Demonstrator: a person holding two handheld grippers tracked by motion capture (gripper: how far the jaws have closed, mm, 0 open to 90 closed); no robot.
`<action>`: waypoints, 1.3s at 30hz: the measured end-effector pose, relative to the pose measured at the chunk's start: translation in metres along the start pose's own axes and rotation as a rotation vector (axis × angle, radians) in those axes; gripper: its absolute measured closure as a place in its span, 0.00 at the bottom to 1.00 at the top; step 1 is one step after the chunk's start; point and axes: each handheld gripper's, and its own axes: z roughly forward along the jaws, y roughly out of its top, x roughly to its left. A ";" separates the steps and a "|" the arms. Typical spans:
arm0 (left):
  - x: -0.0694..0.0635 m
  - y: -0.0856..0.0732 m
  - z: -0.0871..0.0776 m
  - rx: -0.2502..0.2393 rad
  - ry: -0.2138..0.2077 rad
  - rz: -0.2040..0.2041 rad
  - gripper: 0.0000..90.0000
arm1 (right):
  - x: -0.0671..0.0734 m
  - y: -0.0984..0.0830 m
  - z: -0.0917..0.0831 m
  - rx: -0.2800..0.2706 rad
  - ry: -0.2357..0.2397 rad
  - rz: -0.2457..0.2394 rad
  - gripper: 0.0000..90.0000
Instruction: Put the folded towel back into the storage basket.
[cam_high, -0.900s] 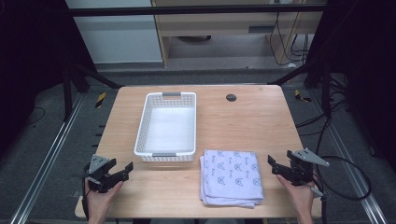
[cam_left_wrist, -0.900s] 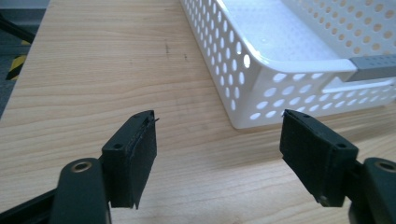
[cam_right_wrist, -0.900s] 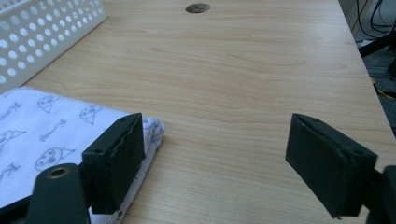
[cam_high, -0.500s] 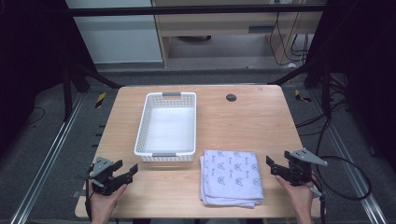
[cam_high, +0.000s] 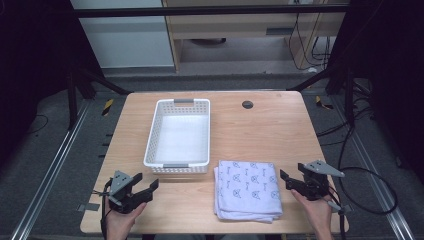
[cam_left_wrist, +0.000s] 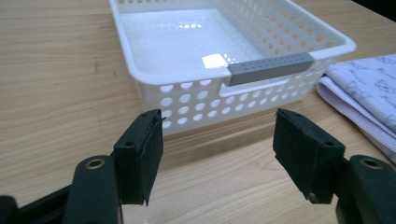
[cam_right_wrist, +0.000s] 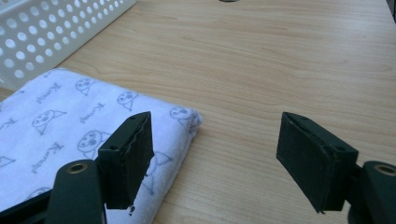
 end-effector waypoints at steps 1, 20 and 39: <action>-0.002 0.000 0.000 0.001 -0.001 0.005 0.36 | 0.001 0.001 0.000 0.001 0.006 -0.001 0.30; -0.045 0.035 0.013 -0.031 -0.077 0.053 0.35 | 0.011 0.036 0.000 -0.048 0.059 0.020 0.34; -0.075 0.068 0.034 -0.051 -0.114 0.058 0.33 | 0.020 0.071 0.006 -0.114 0.058 0.041 0.34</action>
